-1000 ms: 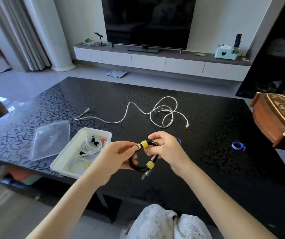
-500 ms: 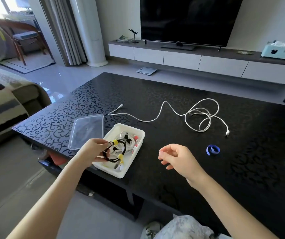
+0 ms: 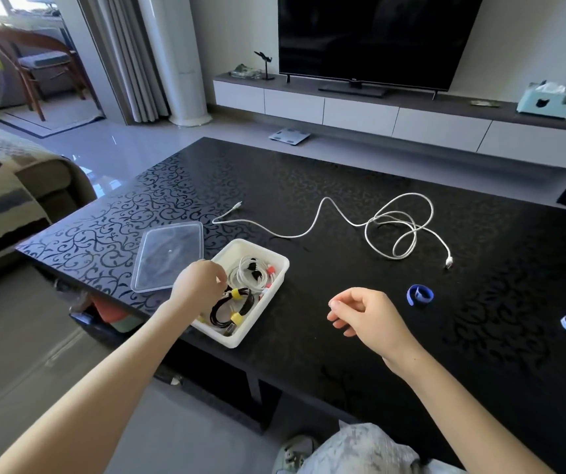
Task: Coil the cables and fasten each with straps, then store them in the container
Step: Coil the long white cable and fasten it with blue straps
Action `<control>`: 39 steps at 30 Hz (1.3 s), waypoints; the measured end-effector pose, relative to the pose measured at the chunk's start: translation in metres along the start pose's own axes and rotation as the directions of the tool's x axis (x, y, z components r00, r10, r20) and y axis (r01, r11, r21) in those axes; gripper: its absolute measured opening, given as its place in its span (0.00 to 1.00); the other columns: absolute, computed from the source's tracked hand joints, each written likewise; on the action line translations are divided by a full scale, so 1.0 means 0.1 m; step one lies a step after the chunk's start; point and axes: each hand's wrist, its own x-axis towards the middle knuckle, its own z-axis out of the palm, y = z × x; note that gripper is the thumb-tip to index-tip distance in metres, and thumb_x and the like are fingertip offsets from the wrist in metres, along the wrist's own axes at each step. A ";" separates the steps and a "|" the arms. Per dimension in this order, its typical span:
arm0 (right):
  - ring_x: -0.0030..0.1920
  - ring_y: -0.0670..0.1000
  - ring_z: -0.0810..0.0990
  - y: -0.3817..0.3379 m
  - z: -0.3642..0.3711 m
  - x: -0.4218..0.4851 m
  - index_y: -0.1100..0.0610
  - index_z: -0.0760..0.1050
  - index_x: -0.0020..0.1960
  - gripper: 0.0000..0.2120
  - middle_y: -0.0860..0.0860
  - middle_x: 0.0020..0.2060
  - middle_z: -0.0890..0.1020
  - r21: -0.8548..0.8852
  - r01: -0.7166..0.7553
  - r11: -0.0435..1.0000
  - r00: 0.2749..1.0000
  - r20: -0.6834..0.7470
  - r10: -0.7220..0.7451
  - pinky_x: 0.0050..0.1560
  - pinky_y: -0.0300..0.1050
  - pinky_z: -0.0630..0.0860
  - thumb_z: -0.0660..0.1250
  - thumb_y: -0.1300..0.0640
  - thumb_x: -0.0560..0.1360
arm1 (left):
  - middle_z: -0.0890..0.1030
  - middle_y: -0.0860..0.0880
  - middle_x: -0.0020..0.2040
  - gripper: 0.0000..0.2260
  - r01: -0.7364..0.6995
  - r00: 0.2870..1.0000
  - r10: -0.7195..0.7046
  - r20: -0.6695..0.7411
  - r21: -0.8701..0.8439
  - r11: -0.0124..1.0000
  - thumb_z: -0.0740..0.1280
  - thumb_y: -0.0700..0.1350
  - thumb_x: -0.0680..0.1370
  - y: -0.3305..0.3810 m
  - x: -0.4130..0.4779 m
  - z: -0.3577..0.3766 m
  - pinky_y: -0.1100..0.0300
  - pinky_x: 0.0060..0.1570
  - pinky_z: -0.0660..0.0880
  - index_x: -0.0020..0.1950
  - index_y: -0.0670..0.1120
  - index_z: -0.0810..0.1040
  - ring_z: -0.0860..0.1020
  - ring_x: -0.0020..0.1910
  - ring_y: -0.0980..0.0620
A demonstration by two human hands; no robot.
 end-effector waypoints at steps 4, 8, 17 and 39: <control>0.41 0.47 0.82 0.23 -0.20 0.01 0.54 0.79 0.43 0.06 0.48 0.37 0.83 -0.080 -0.069 0.994 0.985 -0.161 0.056 0.42 0.41 0.78 0.65 0.60 0.77 | 0.78 0.47 0.36 0.10 -0.095 0.995 0.094 -0.012 -0.101 0.990 0.61 0.41 0.76 0.34 -0.04 -0.11 0.57 0.34 0.70 0.37 0.47 0.77 0.75 0.36 0.47; 0.38 0.48 0.79 0.54 -0.57 0.01 0.56 0.80 0.46 0.07 0.48 0.37 0.81 -0.318 -0.181 0.931 0.925 -0.376 0.051 0.41 0.43 0.73 0.63 0.58 0.77 | 0.75 0.50 0.29 0.13 -0.269 0.962 0.272 -0.023 -0.254 0.929 0.63 0.41 0.75 0.97 -0.10 -0.04 0.59 0.32 0.67 0.30 0.49 0.73 0.76 0.33 0.47; 0.53 0.54 0.76 1.06 -1.20 0.41 0.54 0.78 0.58 0.12 0.50 0.53 0.80 -0.575 -0.236 0.784 0.858 -0.501 -0.109 0.47 0.46 0.72 0.61 0.60 0.78 | 0.79 0.46 0.54 0.10 -0.380 0.914 0.404 0.038 -0.270 0.885 0.64 0.46 0.78 2.13 0.15 0.68 0.57 0.52 0.73 0.57 0.45 0.79 0.77 0.53 0.46; 0.52 0.59 0.78 1.36 -1.65 1.87 0.60 0.73 0.52 0.06 0.57 0.52 0.80 -0.435 -0.449 0.781 0.798 -0.588 0.131 0.43 0.45 0.70 0.60 0.60 0.77 | 0.78 0.38 0.51 0.08 0.016 0.985 -0.035 -0.168 -0.113 0.993 0.58 0.39 0.79 2.01 1.85 1.01 0.49 0.44 0.73 0.53 0.40 0.75 0.76 0.50 0.37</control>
